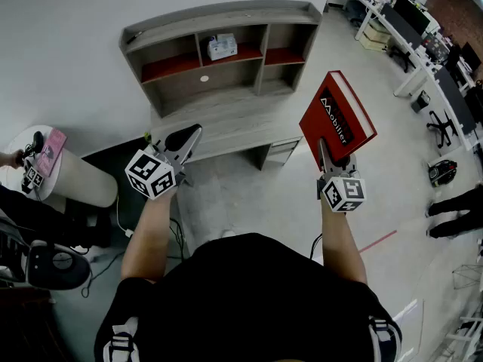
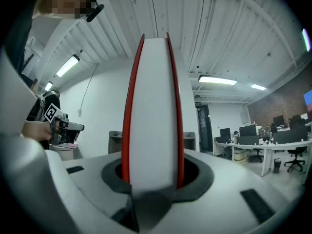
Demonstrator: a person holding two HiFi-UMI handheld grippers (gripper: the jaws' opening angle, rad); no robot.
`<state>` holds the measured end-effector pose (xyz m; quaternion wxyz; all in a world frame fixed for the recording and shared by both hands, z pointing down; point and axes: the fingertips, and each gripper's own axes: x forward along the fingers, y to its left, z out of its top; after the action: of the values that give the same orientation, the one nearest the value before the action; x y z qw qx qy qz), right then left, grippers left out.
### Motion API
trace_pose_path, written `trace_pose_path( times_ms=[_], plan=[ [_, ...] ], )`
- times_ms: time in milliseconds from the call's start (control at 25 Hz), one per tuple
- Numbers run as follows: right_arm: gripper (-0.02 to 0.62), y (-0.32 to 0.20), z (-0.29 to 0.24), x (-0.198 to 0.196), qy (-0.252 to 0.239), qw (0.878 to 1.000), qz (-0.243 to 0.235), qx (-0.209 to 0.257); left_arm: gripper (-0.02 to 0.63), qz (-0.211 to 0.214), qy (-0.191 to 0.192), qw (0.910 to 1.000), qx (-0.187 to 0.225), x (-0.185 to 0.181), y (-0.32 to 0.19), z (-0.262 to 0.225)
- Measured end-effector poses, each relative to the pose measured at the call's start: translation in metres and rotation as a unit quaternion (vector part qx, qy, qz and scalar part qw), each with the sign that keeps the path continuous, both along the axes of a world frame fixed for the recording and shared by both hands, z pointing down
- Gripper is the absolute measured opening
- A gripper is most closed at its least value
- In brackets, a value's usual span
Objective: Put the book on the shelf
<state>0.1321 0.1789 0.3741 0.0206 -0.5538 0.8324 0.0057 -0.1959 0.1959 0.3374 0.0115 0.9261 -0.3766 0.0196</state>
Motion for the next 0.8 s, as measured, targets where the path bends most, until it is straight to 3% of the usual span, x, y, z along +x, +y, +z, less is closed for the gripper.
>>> trace_pose_path(
  times_ms=[480, 680, 800],
  plan=[
    [0.166, -0.028, -0.006, -0.024, -0.005, 1.0, 0.01, 0.004, 0.022, 0.026, -0.005, 0.9996, -0.012, -0.019, -0.041, 0.009],
    [0.166, -0.016, 0.004, -0.013, -0.011, 1.0, 0.016, 0.011, 0.023, 0.044, -0.011, 0.999, -0.007, 0.0, -0.034, 0.022],
    [0.166, -0.037, -0.004, -0.031, -0.01, 1.0, 0.021, 0.006, 0.023, 0.053, -0.008, 0.9984, -0.015, -0.016, -0.058, 0.019]
  ],
)
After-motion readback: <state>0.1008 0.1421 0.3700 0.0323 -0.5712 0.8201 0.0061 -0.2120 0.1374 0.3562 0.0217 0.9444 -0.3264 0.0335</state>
